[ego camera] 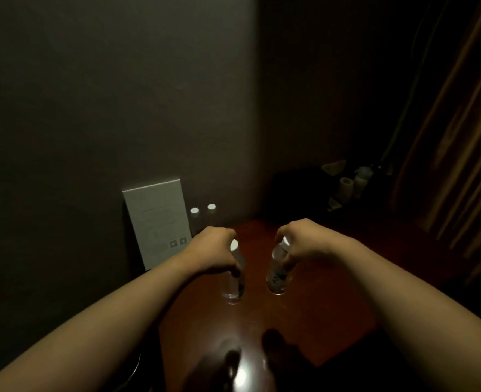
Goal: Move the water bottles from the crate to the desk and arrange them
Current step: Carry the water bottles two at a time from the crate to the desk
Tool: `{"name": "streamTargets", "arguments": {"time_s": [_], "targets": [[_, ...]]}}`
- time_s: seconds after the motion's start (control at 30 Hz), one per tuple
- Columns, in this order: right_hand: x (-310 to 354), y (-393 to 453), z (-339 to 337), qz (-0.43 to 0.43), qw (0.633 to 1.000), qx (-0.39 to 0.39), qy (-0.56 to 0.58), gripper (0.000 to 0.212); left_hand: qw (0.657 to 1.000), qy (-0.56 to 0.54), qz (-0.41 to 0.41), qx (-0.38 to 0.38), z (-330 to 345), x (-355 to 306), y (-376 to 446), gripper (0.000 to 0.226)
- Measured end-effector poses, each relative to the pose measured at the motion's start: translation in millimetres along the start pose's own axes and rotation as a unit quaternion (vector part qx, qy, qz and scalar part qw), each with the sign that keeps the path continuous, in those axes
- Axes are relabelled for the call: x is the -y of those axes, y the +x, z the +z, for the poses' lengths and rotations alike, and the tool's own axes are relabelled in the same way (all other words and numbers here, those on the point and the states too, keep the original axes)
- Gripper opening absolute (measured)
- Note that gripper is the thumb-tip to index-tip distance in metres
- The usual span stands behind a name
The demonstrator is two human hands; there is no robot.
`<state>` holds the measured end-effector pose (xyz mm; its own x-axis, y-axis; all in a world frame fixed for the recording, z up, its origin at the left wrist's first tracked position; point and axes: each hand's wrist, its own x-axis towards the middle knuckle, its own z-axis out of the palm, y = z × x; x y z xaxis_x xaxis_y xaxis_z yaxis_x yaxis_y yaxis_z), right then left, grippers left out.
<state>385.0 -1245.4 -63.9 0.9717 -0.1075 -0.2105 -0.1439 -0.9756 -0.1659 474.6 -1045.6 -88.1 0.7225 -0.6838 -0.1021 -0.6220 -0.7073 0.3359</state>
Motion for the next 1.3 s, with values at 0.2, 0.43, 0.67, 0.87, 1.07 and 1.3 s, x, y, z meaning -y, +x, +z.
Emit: {"name": "streamTargets", "arguments": {"time_s": [0.2,0.43,0.67,0.87,1.07,1.3], "targets": [[-11.2,45.1,-11.3,0.001,1.000,0.000,-0.020,0.060,1.000,-0.026,0.006,0.001,-4.7,15.6,51.8,0.061],[-22.9,85.6,-17.6,0.002,1.000,0.012,-0.028,0.058,0.999,-0.040,-0.004,0.012,3.3,34.7,89.8,0.062],[-31.8,138.1,-13.4,0.001,0.998,0.042,-0.039,0.065,0.998,-0.039,-0.050,-0.019,11.1,52.9,130.4,0.050],[-52.2,202.1,-13.8,-0.027,0.997,0.058,-0.040,0.062,0.995,-0.030,-0.094,-0.031,21.5,60.8,177.6,0.055],[-75.4,279.6,-12.7,-0.056,0.994,0.091,-0.025,0.065,0.990,-0.024,-0.131,-0.036,24.6,66.4,239.0,0.048],[-96.9,361.0,4.7,-0.074,0.988,0.135,-0.004,0.061,0.987,-0.026,-0.153,-0.042,43.0,87.1,307.9,0.047]]}}
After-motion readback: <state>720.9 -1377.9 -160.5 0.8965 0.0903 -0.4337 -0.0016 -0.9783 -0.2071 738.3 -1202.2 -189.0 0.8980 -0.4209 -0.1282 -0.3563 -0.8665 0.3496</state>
